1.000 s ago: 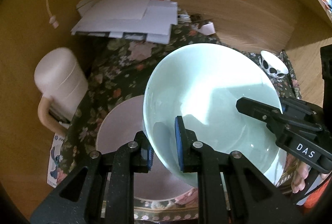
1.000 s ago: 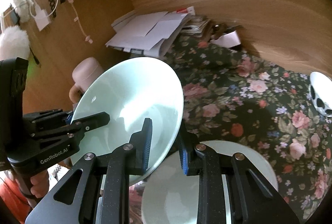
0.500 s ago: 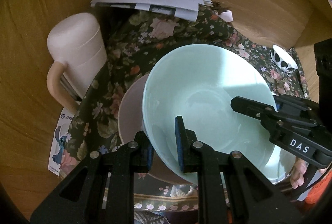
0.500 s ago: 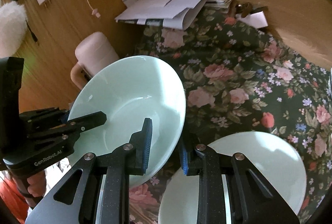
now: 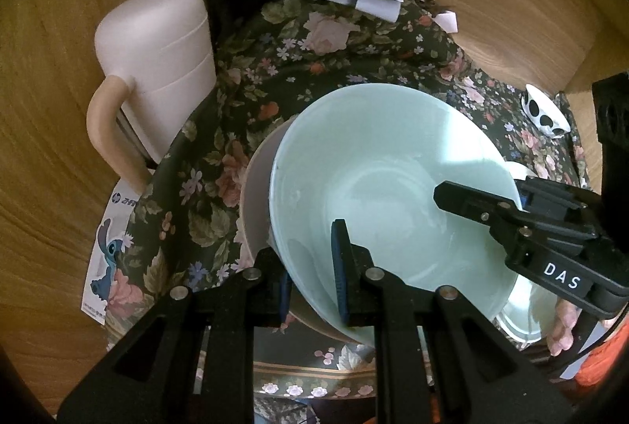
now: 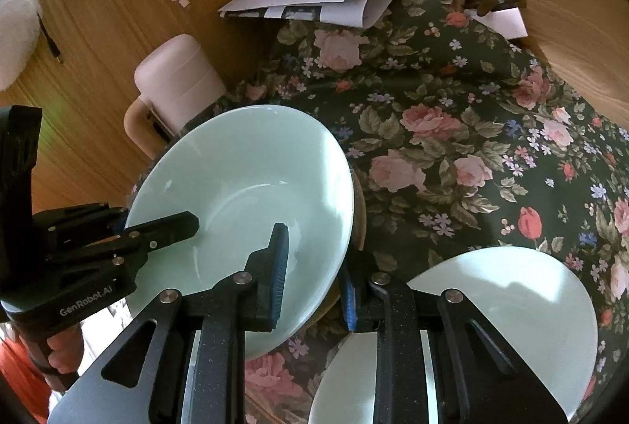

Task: Organize plates and bowls

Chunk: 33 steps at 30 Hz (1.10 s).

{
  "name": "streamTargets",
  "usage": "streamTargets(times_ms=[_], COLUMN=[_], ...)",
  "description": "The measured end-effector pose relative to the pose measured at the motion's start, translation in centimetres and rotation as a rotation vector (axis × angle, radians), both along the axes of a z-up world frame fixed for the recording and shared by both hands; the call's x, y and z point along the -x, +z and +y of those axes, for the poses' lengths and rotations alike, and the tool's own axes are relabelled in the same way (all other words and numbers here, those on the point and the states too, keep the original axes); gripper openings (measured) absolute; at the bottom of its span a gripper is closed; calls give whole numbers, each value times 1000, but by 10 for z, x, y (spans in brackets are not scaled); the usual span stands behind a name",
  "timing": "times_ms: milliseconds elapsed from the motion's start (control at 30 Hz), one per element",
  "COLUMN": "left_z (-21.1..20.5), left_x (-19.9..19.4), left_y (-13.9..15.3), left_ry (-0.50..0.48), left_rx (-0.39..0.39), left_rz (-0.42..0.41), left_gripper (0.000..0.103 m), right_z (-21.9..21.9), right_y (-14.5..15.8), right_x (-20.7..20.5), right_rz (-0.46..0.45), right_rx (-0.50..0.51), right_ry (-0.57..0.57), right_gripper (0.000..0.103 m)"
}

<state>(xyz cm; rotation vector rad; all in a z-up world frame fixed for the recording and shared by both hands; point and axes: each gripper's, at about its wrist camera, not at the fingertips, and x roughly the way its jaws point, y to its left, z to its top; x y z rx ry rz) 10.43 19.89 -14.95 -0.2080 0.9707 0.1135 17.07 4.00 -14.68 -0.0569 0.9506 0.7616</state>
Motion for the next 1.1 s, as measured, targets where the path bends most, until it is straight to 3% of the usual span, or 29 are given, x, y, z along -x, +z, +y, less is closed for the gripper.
streamTargets(times_ms=[567,700,900,1100], left_z=[-2,-1,-7,-3], left_x=[-5,-11,-14,-21], left_y=[-5,-7,-3,0], left_ry=[-2,9,23,31], left_rx=[-36,-40,-143,-128], left_rz=[5,12,-13,11], left_gripper=[18,20,20,20], right_z=[-7,-12,-23,-47], right_y=[5,13,16,22], right_x=[1,6,6,-1], right_rz=[2,-65,-67,-61], right_rx=[-23,0,-4,-32], right_ry=[-1,-26,-25,-65], right_gripper=[24,25,26,31])
